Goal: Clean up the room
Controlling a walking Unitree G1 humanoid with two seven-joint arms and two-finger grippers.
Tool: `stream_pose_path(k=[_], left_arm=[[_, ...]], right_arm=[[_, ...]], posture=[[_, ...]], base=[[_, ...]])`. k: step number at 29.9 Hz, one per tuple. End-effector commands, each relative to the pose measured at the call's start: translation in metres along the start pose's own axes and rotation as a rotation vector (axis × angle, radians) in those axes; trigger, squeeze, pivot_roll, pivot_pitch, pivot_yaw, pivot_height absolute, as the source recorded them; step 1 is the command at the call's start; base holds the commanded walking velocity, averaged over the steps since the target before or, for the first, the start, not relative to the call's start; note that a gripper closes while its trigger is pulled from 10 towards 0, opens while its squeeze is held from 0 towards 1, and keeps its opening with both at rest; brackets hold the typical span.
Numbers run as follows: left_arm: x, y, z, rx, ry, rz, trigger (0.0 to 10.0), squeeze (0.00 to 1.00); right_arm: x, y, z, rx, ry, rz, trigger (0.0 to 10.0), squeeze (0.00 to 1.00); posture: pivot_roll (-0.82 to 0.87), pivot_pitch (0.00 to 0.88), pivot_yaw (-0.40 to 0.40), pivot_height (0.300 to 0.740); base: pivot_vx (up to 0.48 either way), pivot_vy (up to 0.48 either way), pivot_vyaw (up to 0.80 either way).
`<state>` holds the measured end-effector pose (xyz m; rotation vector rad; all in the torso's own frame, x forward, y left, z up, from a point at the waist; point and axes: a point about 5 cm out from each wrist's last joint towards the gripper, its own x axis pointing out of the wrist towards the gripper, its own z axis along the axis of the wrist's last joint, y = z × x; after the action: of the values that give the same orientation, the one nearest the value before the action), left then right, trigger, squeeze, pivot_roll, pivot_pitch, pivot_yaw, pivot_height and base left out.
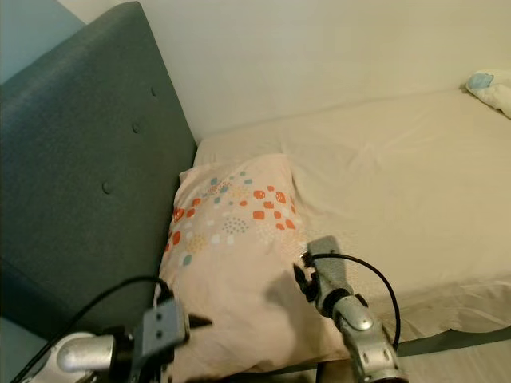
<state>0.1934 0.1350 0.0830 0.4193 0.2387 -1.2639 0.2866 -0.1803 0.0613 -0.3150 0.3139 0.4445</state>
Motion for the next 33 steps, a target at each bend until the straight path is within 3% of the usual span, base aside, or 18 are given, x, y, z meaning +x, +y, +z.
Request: stream_pose_path(k=[1, 2, 3, 5, 7, 8, 9, 10, 12, 13, 16, 18, 20, 26, 31, 33], left_arm=[[0.005, -0.003, -0.003, 0.006, 0.007, 0.031, 4.1, 0.0], [0.005, -0.003, -0.003, 0.006, 0.007, 0.031, 4.1, 0.0], [0.014, -0.005, 0.0, -0.019, -0.024, 0.075, 0.0, 0.0], [0.018, -0.007, 0.003, -0.038, -0.046, 0.085, 0.0, 0.0], [0.025, -0.01, 0.004, -0.041, -0.049, 0.104, 0.0, 0.0], [0.025, -0.01, 0.004, -0.041, -0.049, 0.104, 0.0, 0.0], [0.032, -0.011, 0.003, -0.041, -0.047, 0.116, 0.0, 0.0], [0.032, -0.011, 0.003, -0.041, -0.047, 0.116, 0.0, 0.0], [0.044, -0.016, 0.002, -0.039, -0.047, 0.101, 0.0, 0.0], [0.048, -0.02, 0.002, -0.035, -0.042, 0.072, 0.0, 0.0], [0.056, -0.03, -0.004, 0.011, 0.01, -0.013, 0.0, 0.0], [0.056, -0.03, -0.004, 0.011, 0.01, -0.013, 0.0, 0.0], [0.067, -0.035, -0.009, 0.023, 0.041, -0.042, 0.0, 0.0], [0.083, -0.04, -0.01, 0.021, 0.045, -0.015, 0.0, 0.0], [0.11, -0.044, -0.012, -0.028, 0.033, -0.016, 0.0, 0.0], [0.113, -0.045, -0.012, -0.029, 0.032, -0.024, 0.0, 0.0]], right_arm=[[-0.001, 0.003, -0.001, -0.065, 0.036, 0.063, 0.0, 0.0], [-0.001, 0.003, -0.001, -0.065, 0.036, 0.063, 0.0, 0.0], [-0.009, -0.01, -0.005, -0.132, 0.082, 0.052, 0.0, 0.0], [-0.013, -0.019, -0.005, -0.156, 0.095, 0.031, 0.0, 0.0], [-0.016, -0.038, 0.006, -0.082, 0.036, -0.1, 0.0, 0.0], [-0.016, -0.038, 0.006, -0.082, 0.036, -0.1, 0.0, 0.0], [-0.019, -0.051, 0.016, -0.007, -0.024, -0.187, 0.0, 0.0], [-0.019, -0.051, 0.016, -0.007, -0.024, -0.187, 0.0, 0.0], [-0.025, -0.07, 0.035, 0.112, -0.141, -0.289, 0.0, 0.0], [-0.028, -0.073, 0.043, 0.151, -0.193, -0.281, 0.0, 0.0], [-0.031, -0.074, 0.053, 0.183, -0.257, -0.243, 0.0, 0.0], [-0.031, -0.074, 0.053, 0.183, -0.257, -0.243, 0.0, 0.0], [-0.031, -0.074, 0.057, 0.158, -0.26, -0.216, 0.0, 0.0], [-0.029, -0.069, 0.065, 0.143, -0.264, -0.197, 0.0, 0.0], [-0.025, -0.066, 0.071, 0.164, -0.273, -0.189, 0.0, 0.0], [-0.025, -0.066, 0.071, 0.166, -0.274, -0.187, 0.0, 0.0]], posture=[[-0.05, 0.135, 0.065, 0.6], [-0.05, 0.135, 0.065, 0.6], [-0.05, 0.144, 0.057, 0.6], [-0.05, 0.144, 0.057, 0.6], [-0.06, 0.16, 0.052, 0.6], [-0.06, 0.16, 0.052, 0.6], [-0.06, 0.169, 0.052, 0.6], [-0.06, 0.169, 0.052, 0.6], [-0.07, 0.186, 0.051, 0.6], [-0.08, 0.197, 0.052, 0.6], [-0.08, 0.217, 0.054, 0.6], [-0.08, 0.217, 0.054, 0.6], [-0.1, 0.252, 0.059, 0.6], [-0.12, 0.288, 0.059, 0.6], [-0.13, 0.313, 0.057, 0.6], [-0.13, 0.313, 0.057, 0.6]], base=[[0.0, 0.0, 0.0], [0.0, 0.0, 0.0], [0.0, 0.0, 0.0], [0.0, 0.0, 0.0], [0.0, 0.0, 0.0], [0.0, 0.0, 0.0], [0.0, 0.0, 0.0], [0.0, 0.0, 0.0], [0.0, 0.0, 0.0], [0.0, 0.0, 0.0], [0.0, 0.0, 0.0], [0.0, 0.0, 0.0], [0.0, 0.0, 0.0], [0.0, 0.0, 0.0], [0.0, 0.0, 0.0], [0.0, 0.0, 0.0]])
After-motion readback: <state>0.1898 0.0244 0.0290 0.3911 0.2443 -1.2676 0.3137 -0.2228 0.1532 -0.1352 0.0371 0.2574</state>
